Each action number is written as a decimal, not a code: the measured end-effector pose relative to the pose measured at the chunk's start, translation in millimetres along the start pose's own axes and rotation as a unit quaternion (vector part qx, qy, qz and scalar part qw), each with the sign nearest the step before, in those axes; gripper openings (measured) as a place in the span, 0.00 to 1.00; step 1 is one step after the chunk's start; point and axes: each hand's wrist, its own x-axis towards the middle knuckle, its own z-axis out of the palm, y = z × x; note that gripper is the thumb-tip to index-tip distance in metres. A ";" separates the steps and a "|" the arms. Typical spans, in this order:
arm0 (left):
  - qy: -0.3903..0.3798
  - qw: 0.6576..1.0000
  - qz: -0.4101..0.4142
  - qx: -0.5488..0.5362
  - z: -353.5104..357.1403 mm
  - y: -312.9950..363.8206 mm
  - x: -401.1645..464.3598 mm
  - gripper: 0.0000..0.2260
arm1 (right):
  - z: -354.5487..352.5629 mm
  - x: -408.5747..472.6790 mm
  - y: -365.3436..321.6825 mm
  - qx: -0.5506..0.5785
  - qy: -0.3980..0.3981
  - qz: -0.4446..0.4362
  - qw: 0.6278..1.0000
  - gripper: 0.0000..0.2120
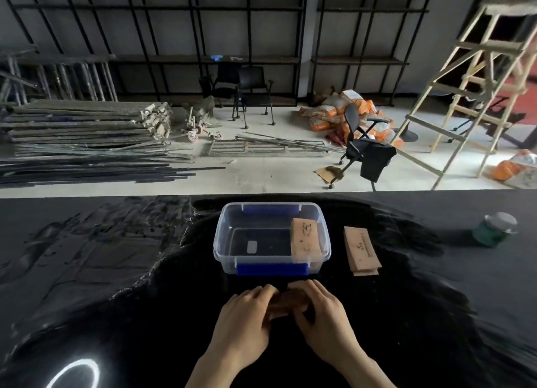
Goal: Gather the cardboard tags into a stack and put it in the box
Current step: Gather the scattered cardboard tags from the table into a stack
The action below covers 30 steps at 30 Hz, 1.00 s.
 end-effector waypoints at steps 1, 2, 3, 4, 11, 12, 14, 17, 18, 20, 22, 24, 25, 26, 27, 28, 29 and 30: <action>0.011 0.999 0.003 -0.034 2.2 4.1 3.3 0.21 | -6.4 -1.3 4.4 0.067 0.025 0.034 0.997 0.26; 0.019 0.997 0.002 -0.072 5.4 9.3 7.2 0.20 | -13.8 -2.8 8.7 0.145 0.045 0.075 0.986 0.27; 0.023 0.993 -0.001 -0.115 9.2 16.0 12.4 0.20 | -22.1 -3.8 12.4 0.224 0.056 0.115 0.966 0.26; 0.019 0.987 -0.005 -0.158 13.7 24.6 18.4 0.21 | -29.4 -5.1 17.2 0.289 0.059 0.153 0.943 0.25; -0.019 0.939 -0.050 -0.340 50.6 106.1 75.1 0.15 | -70.6 -8.2 54.3 0.435 0.155 0.262 0.848 0.13; -0.022 0.936 -0.052 -0.347 53.2 116.3 83.5 0.13 | -80.1 -5.6 59.4 0.418 0.183 0.270 0.848 0.13; -0.016 0.936 -0.066 -0.346 53.7 132.0 103.4 0.13 | -98.4 9.7 69.9 0.373 0.225 0.282 0.855 0.12; -0.012 0.950 -0.085 -0.301 70.9 170.4 154.6 0.16 | -135.0 42.9 115.5 0.290 0.241 0.287 0.881 0.08; -0.001 0.952 -0.094 -0.291 69.3 171.2 161.1 0.16 | -137.9 54.2 116.0 0.255 0.242 0.293 0.889 0.07; 0.008 0.958 -0.127 -0.257 72.6 173.4 173.8 0.17 | -137.4 73.0 121.4 0.179 0.236 0.298 0.908 0.04; 0.020 0.963 -0.155 -0.220 75.3 172.0 185.3 0.18 | -133.4 91.5 124.0 0.123 0.223 0.296 0.920 0.04; 0.028 0.963 -0.171 -0.208 72.1 170.3 188.9 0.18 | -128.0 100.7 120.0 0.090 0.215 0.302 0.924 0.04; 0.030 0.963 -0.176 -0.203 71.7 170.2 188.8 0.18 | -124.3 102.3 117.7 0.077 0.209 0.306 0.926 0.03; 0.031 0.963 -0.179 -0.198 72.4 170.1 188.4 0.19 | -120.2 102.1 116.3 0.055 0.202 0.305 0.929 0.02; 0.029 0.963 -0.186 -0.192 73.6 169.8 188.0 0.21 | -116.5 101.0 116.5 0.027 0.195 0.302 0.933 0.00; 0.025 0.963 -0.195 -0.183 75.4 169.2 187.7 0.23 | -113.9 99.9 117.3 0.003 0.186 0.300 0.935 0.01; 0.023 0.962 -0.206 -0.178 77.7 168.4 187.1 0.26 | -112.1 97.9 118.6 -0.009 0.177 0.302 0.937 0.03; 0.024 0.959 -0.218 -0.180 78.8 168.8 186.2 0.27 | -111.2 96.0 119.5 -0.009 0.167 0.305 0.938 0.05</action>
